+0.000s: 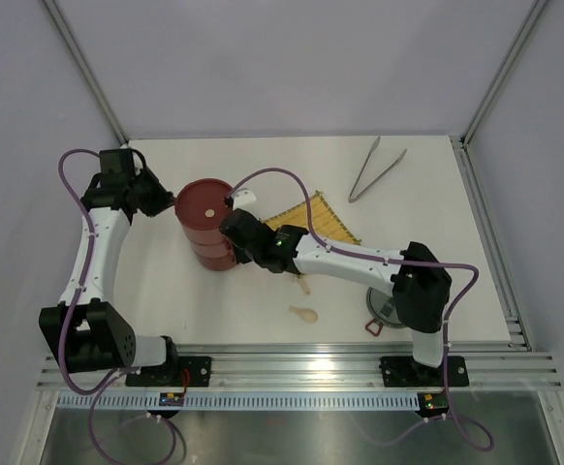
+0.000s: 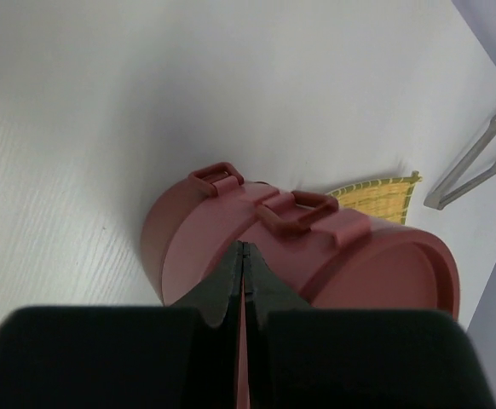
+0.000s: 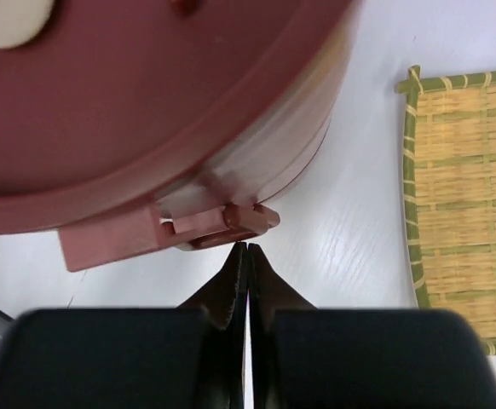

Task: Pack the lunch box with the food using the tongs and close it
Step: Close the fastener on the packing box.

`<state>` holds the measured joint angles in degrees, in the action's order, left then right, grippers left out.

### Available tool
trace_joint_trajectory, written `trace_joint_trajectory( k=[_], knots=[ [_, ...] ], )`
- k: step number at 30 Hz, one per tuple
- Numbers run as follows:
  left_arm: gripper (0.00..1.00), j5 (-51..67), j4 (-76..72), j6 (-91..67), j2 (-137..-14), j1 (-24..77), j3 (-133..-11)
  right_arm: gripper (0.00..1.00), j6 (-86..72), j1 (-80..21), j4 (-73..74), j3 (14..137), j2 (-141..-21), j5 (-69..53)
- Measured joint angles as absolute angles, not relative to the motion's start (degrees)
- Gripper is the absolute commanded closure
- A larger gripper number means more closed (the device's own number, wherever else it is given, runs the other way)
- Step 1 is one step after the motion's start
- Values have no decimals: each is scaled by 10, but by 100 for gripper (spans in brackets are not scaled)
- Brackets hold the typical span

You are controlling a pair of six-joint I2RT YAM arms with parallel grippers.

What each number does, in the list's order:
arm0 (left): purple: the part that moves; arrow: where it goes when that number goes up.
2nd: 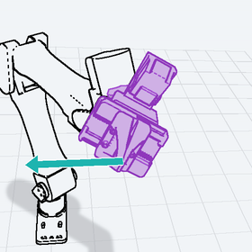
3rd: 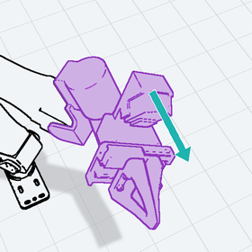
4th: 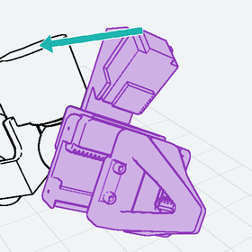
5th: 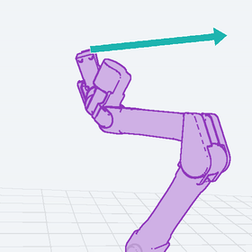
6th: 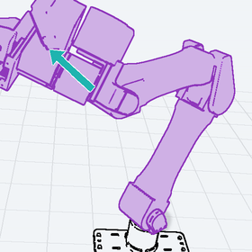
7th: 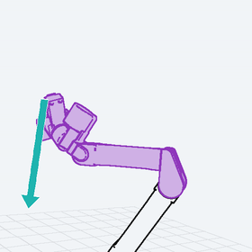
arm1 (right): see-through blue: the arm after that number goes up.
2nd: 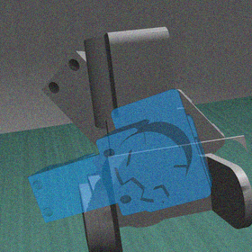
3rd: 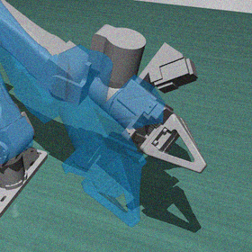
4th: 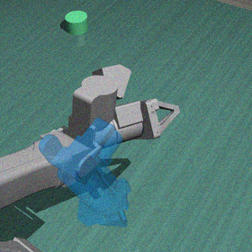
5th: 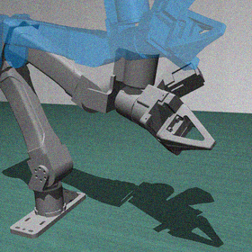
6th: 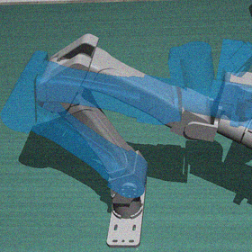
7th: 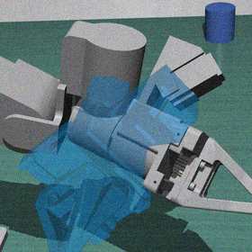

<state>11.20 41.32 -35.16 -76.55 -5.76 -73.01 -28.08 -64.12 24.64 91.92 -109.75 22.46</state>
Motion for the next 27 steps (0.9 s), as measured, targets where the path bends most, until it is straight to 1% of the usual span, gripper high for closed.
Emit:
trace_joint_trajectory(
  k=[2, 8, 12, 17, 21, 27],
  knots=[
    [100, 112, 405, -352, -773, -61, -720, 100, -284, -638, 229, 893, -1081, 226],
    [100, 112, 391, -364, -783, -73, -697, 100, -333, -637, 232, 728, -953, 229],
    [100, 93, 382, -381, -794, -87, -688, 100, -366, -637, 246, 674, -885, 231],
    [100, 94, 343, -403, -808, -94, -635, 100, -382, -637, 264, 662, -852, 237],
    [100, 111, 314, -418, -813, -72, -576, 100, -384, -637, 265, 662, -851, 244],
    [100, 119, 284, -425, -749, -8, -508, 100, -384, -637, 269, 673, -871, 243]
  ],
)
